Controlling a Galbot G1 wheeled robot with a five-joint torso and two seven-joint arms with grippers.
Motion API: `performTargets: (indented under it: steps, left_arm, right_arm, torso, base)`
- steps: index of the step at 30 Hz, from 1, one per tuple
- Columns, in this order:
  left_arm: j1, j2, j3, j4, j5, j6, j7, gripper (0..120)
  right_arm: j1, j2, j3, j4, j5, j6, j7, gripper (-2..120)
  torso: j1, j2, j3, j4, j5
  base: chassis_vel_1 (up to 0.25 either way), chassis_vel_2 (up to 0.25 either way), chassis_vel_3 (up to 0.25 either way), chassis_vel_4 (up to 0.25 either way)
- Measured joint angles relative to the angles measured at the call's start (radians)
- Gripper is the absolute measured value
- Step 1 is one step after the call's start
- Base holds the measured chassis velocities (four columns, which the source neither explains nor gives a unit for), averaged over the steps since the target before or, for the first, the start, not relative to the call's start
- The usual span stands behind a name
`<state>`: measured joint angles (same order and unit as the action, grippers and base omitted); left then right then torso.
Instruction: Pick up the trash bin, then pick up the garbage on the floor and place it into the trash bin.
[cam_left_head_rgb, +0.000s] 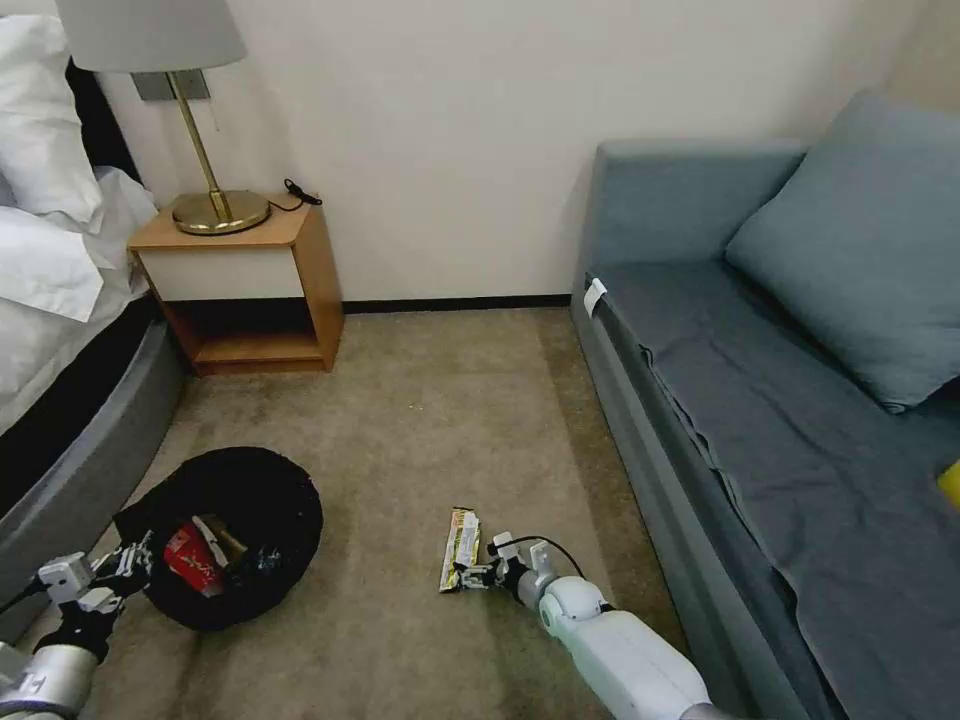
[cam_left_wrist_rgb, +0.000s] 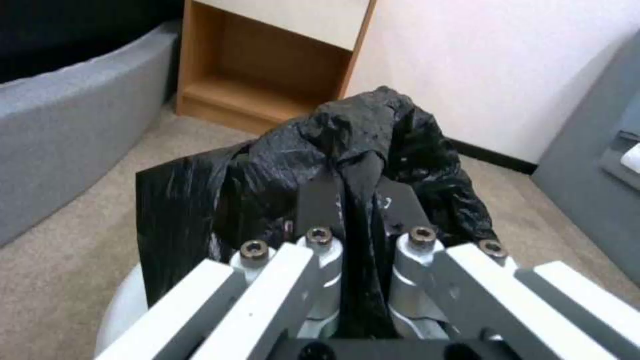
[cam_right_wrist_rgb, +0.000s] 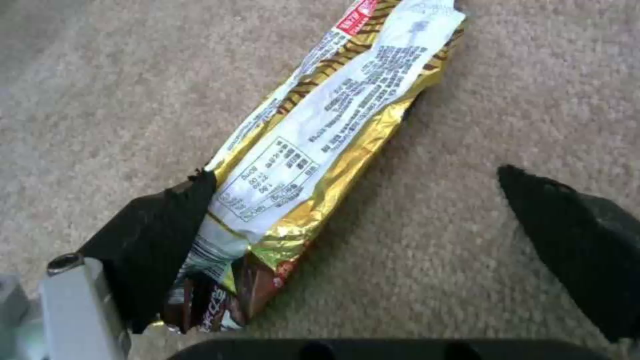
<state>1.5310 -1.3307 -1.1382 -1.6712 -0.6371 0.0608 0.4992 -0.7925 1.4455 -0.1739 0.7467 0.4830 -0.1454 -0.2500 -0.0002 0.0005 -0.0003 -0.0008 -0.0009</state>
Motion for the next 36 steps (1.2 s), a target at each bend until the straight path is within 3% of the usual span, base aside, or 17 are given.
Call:
performTargets:
  steps: [11, 14, 25, 34, 36]
  left_arm:
    - [-0.003, -0.001, 0.003, 0.004, 0.004, 0.001, -0.001, 4]
    - [-0.003, -0.003, 0.004, 0.006, 0.006, 0.001, -0.002, 4]
    - [-0.002, -0.006, 0.002, 0.003, 0.007, 0.0, -0.001, 4]
    - [0.001, -0.009, -0.002, 0.002, 0.006, 0.0, -0.001, 4]
    - [0.002, -0.009, -0.002, 0.001, 0.005, 0.0, -0.001, 4]
  right_arm:
    - [0.002, 0.013, -0.002, -0.013, -0.018, 0.013, -0.011, 100]
    - [0.0, 0.015, -0.004, -0.014, -0.022, 0.02, -0.021, 99]
    - [0.002, 0.017, -0.004, -0.026, -0.026, 0.043, -0.028, 99]
    - [0.001, 0.012, -0.002, -0.019, -0.026, 0.057, -0.031, 99]
    - [-0.004, 0.002, 0.001, -0.003, -0.022, 0.061, -0.031, 94]
  torso:
    - [0.0, 0.0, 0.0, 0.0007, 0.0007]
    - [0.0, 0.0, 0.0, 0.0022, 0.0025]
    - [0.0, 0.0, 0.0, 0.0008, 0.001]
    - [0.0, -0.001, 0.0, 0.0011, 0.0012]
    - [0.0, -0.001, 0.001, 0.0011, 0.0011]
  base:
    - [0.0, 0.0, 0.0, 0.0]
    - [0.0, 0.0, 0.0, 0.0]
    - [0.0, 0.0, 0.0, 0.0]
    - [0.0, 0.0, 0.0, 0.0]
    - [0.0, 0.0, 0.0, 0.0]
